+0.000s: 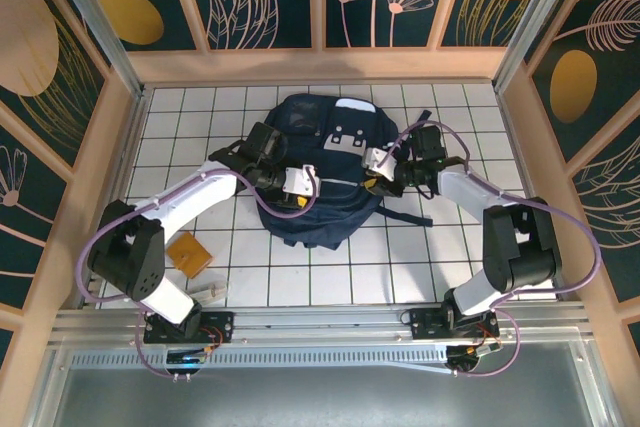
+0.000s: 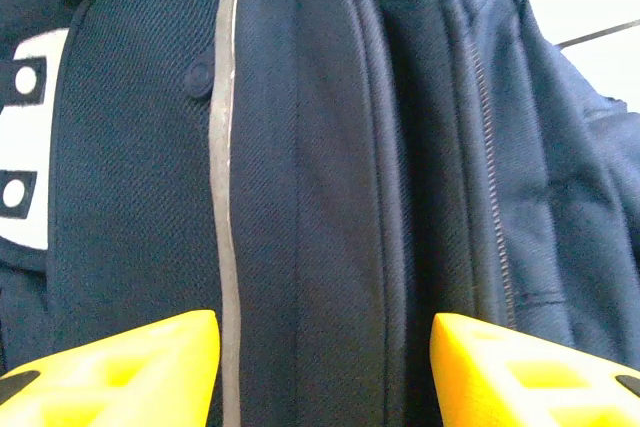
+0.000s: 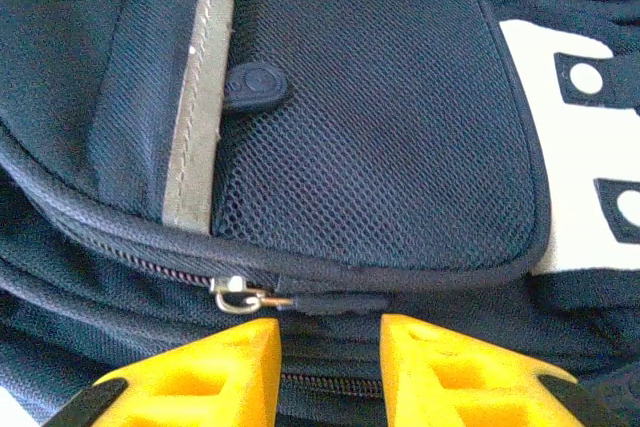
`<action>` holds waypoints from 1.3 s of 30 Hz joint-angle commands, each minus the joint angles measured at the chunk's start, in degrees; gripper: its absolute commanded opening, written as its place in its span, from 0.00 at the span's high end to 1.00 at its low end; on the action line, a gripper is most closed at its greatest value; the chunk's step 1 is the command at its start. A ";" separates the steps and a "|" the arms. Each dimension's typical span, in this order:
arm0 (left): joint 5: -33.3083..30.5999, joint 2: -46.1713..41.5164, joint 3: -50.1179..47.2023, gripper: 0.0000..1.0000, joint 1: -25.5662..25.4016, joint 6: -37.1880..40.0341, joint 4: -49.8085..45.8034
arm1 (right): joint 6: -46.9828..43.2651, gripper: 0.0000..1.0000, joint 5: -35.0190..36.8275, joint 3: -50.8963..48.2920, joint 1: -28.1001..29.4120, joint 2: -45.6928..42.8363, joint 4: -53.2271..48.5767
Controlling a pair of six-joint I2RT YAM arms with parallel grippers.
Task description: Pack the student bag
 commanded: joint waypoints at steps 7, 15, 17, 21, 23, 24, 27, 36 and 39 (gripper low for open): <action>-3.89 2.10 -4.30 0.42 -0.29 2.33 4.86 | -0.32 0.64 -0.09 -0.66 3.33 4.90 2.58; -6.98 1.57 -7.36 0.38 -0.38 3.51 5.55 | -4.59 0.61 2.48 0.35 5.48 7.63 -2.91; -8.62 2.29 -7.00 0.45 -0.33 1.25 7.18 | -5.80 0.61 3.05 0.57 6.60 8.17 -3.76; -6.09 4.20 -3.22 0.75 -0.38 -0.14 4.14 | -8.01 0.64 4.52 1.28 8.15 9.07 -6.80; -3.98 4.34 -1.69 0.90 -0.31 -1.64 3.39 | -9.21 0.66 4.49 1.14 8.33 8.25 -7.95; -3.24 4.10 -1.33 0.93 -0.37 -1.40 2.81 | -9.28 0.66 4.86 0.74 8.31 7.39 -7.62; -2.98 2.71 -1.75 1.00 -0.34 -1.52 3.35 | -7.96 0.71 5.92 -0.33 7.71 4.42 -4.80; 2.01 -2.04 -2.63 1.00 -0.28 -9.78 8.48 | -5.87 1.00 0.53 -3.11 5.52 -2.69 -2.11; 2.96 -2.17 -1.46 1.00 -0.25 -14.75 9.95 | -5.88 1.00 -1.85 -3.11 5.54 -5.22 -4.77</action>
